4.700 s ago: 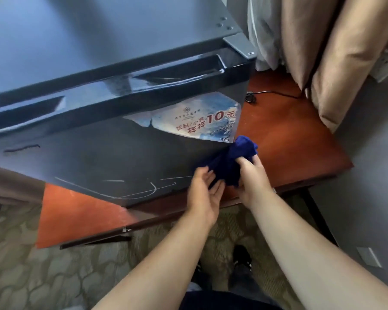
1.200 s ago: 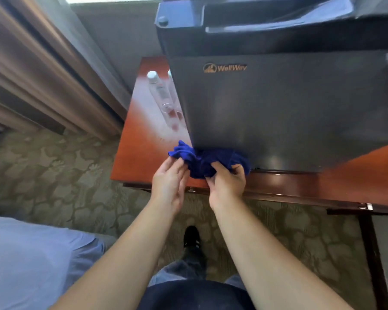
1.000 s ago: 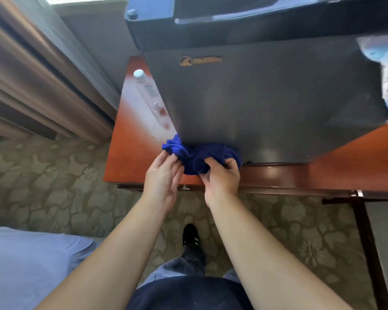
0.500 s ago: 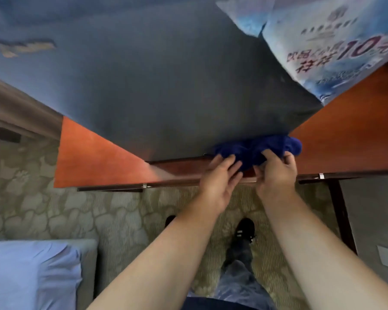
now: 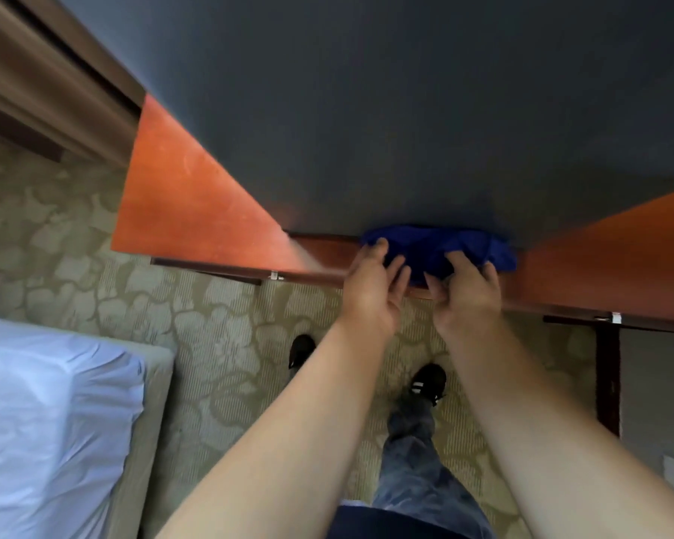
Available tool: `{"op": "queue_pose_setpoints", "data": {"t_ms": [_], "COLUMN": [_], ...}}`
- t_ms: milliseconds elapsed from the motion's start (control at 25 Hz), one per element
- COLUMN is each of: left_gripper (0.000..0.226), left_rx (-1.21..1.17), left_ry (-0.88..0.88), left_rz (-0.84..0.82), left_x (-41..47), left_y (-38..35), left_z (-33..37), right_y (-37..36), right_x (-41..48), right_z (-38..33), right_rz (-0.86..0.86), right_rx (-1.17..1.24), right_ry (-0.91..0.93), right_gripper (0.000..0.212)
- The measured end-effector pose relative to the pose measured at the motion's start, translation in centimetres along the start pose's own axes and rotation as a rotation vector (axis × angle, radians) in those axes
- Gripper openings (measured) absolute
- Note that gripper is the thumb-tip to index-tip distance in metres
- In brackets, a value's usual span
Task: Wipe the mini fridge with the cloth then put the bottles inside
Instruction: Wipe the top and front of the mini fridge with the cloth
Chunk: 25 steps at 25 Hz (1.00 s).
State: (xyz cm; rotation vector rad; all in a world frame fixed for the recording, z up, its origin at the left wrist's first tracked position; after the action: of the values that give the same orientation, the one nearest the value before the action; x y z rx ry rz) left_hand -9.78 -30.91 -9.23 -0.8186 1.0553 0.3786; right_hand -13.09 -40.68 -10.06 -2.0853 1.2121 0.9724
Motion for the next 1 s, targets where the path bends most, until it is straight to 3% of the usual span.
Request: {"op": "queue_pose_setpoints", "data": {"t_ms": [320,480,640,800,1000], "left_gripper": [0.035,0.041,0.031,0.017,0.012], "left_rx": [0.023,0.183,0.337,0.369,0.685], "left_ry": [-0.289,-0.405,-0.487,-0.387,-0.356], "left_rz": [0.008,-0.057,-0.079,-0.13,-0.266], "left_x": [-0.8,-1.4,-1.9,-4.4,-7.6], "left_y": [4.7,4.8,3.9,2.1,-3.9], "left_z": [14.4,18.2,15.1,8.7,-1.7], "right_y": [-11.7,-14.6,-12.2,-6.3,3.6], "right_x": [-5.7,-8.2,-7.8,-6.7,-4.7], "right_z": [8.2,9.4,7.0,1.9,-7.3], "right_rz": [-0.234,-0.196,-0.207,-0.158,-0.105], "right_rx": [-0.078,-0.02,0.016,-0.021,-0.037], "right_ry": [-0.169,-0.174,-0.07,0.021,0.225], "right_gripper": [0.028,0.031,0.027,0.028,0.026]}}
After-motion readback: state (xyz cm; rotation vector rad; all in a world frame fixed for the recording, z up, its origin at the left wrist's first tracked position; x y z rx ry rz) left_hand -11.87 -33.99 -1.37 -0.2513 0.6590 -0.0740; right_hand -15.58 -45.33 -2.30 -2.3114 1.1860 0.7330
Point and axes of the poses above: each hand's wrist, its own x-axis towards the middle knuckle, its own y-axis out of the back of the hand, z = x × y, the point moved 1 cm from there along x, towards the middle knuckle, and after that the axes turned 11 degrees about -x, right-handed, at the moved point
